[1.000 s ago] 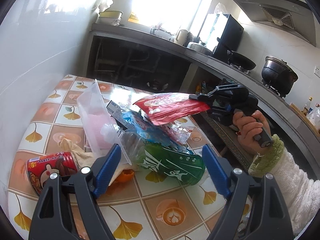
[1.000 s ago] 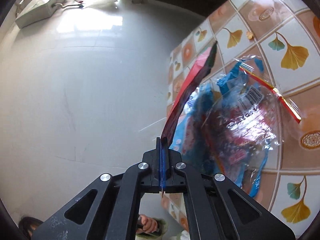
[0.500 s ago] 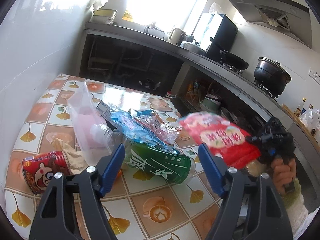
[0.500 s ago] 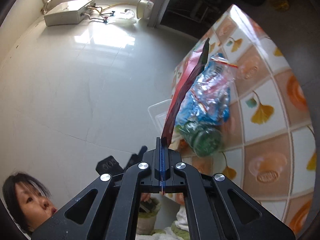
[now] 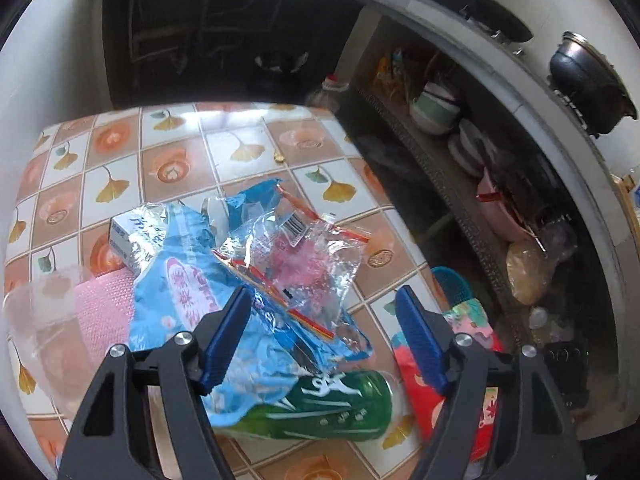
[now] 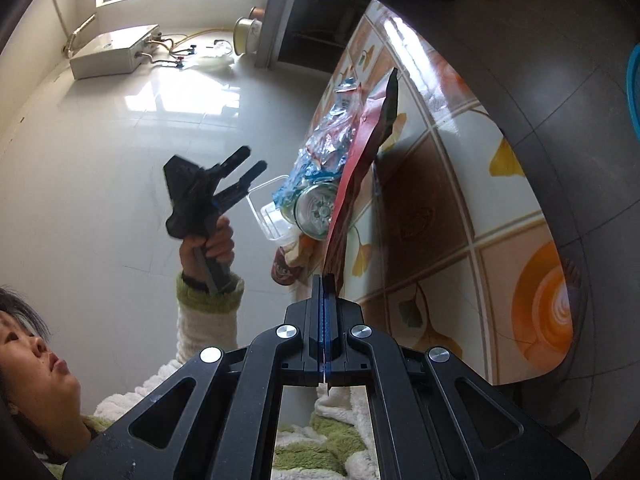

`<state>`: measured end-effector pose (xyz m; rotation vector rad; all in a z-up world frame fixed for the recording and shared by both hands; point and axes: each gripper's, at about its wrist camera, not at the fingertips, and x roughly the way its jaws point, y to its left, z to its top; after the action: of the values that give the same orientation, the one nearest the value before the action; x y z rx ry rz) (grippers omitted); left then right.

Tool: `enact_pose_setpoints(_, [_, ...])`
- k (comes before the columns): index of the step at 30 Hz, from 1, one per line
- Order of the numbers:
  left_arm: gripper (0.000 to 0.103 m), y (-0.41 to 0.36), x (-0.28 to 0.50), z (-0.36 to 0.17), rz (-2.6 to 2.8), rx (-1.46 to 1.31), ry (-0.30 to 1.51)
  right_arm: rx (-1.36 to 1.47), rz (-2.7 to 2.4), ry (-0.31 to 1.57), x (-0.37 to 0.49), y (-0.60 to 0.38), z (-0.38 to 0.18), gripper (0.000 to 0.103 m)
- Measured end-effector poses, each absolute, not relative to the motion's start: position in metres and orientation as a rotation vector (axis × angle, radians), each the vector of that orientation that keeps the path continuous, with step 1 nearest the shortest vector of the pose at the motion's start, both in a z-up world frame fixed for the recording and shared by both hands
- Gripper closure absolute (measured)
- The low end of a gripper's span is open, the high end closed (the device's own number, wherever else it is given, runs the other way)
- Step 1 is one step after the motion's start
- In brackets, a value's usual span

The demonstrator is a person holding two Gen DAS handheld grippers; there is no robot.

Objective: Collect trash
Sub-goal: 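Grasp the clear zip bag with the left gripper while the right gripper holds the red bag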

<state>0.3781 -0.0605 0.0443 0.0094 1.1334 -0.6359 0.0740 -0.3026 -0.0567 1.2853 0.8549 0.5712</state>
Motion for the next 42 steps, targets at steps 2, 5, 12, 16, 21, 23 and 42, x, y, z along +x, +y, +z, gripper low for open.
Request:
enact_pose_setpoints(2, [0.031,-0.07,0.405,0.029,-0.608,0.044,1.216,1.289,0.583,0.849,0.076,-0.304,-0.06,0.103])
enact_pose_setpoints(5, [0.031,-0.083,0.431,0.012,-0.586,0.134,1.305,1.295,0.6,0.839,0.075,-0.309,-0.058,0.103])
enact_pose_setpoints(12, [0.03,-0.106,0.454,-0.02,-0.536,0.332,1.387,1.32,0.62,0.835,0.077,-0.313,-0.07,0.103])
enact_pose_setpoints(16, [0.032,-0.115,0.452,-0.034,-0.523,0.455,1.39,1.336,0.624,0.833,0.077,-0.315,-0.075,0.103])
enact_pose_setpoints(21, [0.049,-0.116,0.452,-0.038,-0.501,0.51,1.369,1.346,0.626,0.828,0.075,-0.316,-0.077,0.103])
enact_pose_setpoints(23, [0.054,-0.117,0.45,-0.04,-0.501,0.544,1.359,1.346,0.625,0.828,0.075,-0.316,-0.077,0.103])
enact_pose_setpoints(42, [0.102,-0.122,0.438,-0.003,-0.597,0.439,1.195,1.352,0.618,0.817,0.074,-0.318,-0.077,0.103])
